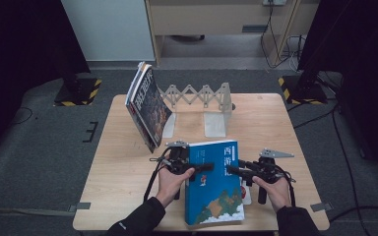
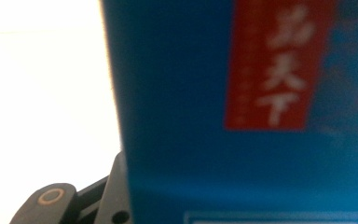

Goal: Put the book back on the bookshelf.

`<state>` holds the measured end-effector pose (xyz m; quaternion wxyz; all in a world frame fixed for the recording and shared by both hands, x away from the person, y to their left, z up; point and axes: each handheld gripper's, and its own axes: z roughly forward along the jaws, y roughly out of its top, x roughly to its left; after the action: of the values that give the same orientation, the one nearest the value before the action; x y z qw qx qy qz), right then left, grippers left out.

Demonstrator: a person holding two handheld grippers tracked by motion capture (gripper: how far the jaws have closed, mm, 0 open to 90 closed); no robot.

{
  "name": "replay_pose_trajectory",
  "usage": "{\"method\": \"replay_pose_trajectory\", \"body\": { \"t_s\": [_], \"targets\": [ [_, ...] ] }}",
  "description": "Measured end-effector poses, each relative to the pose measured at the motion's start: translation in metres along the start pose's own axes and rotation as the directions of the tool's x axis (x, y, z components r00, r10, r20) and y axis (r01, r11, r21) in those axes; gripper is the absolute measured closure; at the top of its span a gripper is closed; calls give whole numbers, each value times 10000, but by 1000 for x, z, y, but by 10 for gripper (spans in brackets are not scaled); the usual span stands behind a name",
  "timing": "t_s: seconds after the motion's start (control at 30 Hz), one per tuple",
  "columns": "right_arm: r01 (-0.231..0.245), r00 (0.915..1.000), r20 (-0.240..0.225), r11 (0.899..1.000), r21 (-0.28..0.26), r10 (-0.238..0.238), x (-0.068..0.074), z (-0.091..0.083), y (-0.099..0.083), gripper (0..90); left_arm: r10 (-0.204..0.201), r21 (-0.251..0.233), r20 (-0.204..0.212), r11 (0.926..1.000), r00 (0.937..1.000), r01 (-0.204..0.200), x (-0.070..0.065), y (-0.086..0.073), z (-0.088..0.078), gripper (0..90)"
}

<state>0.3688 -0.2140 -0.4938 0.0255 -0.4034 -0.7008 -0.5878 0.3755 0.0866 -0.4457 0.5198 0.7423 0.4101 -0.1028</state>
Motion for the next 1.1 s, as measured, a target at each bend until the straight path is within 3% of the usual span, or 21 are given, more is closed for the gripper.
{"method": "replay_pose_trajectory", "body": {
  "t_s": [0.17,0.3,0.47,0.63,0.73,0.87,0.9,1.03,1.1],
  "targets": [
    [-353,9988,-338,9987,-375,340,-2,-6,0,371,100,-190,177,9998,9998,-97,-8,10,-16,606],
    [-419,9988,-277,9958,-815,397,-5,-13,2,366,234,-608,84,9979,9997,-229,-12,18,-32,606],
    [-187,9991,375,9969,-760,216,-10,-17,2,366,722,-1232,-287,9895,9970,-752,-21,29,-58,605],
    [126,9910,1338,9987,-503,-58,-17,-21,1,351,1109,-1516,-1221,9800,9863,-1289,-23,37,-80,605],
    [438,9758,2151,9989,-175,-390,-21,-25,1,340,1182,-1499,-1720,9781,9780,-1445,-21,40,-89,605],
    [892,9406,3214,9930,773,-1095,-27,-28,0,335,1386,-1249,-2446,9770,9597,-1729,-22,46,-99,605],
    [1012,9316,3402,9903,952,-1279,-29,-29,-1,333,1456,-1155,-2584,9768,9550,-1801,-22,47,-101,605],
    [975,9100,3883,9853,1400,-1452,-34,-31,-2,326,1579,-820,-2994,9783,9410,-1903,-19,53,-108,606],
    [1013,9041,3982,9830,1528,-1551,-35,-31,-2,324,1597,-783,-3198,9779,9339,-1940,-16,56,-109,606]
  ]
}}
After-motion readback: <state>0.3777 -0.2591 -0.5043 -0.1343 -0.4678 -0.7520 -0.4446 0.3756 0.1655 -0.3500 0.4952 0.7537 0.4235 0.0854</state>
